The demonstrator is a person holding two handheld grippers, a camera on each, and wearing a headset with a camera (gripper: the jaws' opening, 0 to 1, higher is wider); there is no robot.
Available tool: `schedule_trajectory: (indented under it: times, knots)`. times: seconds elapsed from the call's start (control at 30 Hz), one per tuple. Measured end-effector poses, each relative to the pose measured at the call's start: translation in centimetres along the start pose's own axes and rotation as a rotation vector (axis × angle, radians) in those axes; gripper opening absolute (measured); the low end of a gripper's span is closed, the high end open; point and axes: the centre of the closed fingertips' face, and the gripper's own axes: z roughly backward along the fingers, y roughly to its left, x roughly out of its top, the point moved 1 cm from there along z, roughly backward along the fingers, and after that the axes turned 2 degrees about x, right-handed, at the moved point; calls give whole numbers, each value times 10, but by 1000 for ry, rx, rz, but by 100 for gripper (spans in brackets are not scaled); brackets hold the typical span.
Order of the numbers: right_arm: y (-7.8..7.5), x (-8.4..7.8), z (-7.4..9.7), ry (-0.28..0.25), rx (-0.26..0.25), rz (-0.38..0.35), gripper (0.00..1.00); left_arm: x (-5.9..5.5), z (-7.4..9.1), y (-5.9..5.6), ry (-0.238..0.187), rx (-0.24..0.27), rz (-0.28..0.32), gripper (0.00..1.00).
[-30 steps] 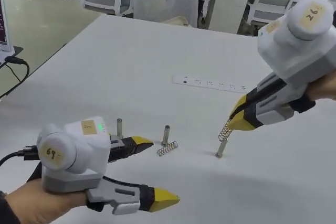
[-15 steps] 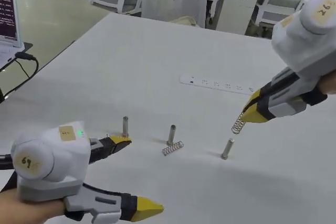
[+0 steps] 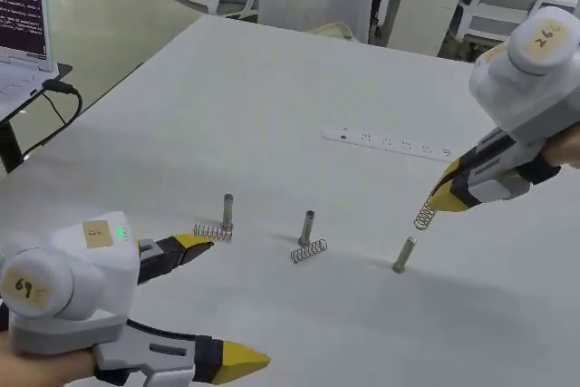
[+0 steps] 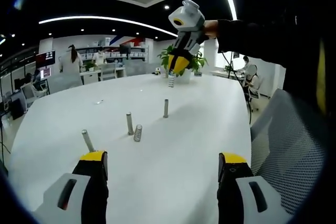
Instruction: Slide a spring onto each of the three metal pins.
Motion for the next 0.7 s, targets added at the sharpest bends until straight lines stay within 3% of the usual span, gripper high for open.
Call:
schedule_trajectory:
  times: [0.33,0.7]
  knots:
    - [-10,-12,-19,18,2,-37,8,-3,2,1,7,7,7,82]
    - [-17,-17,-27,19,3,-64,8,-3,2,3,12,7,8,80]
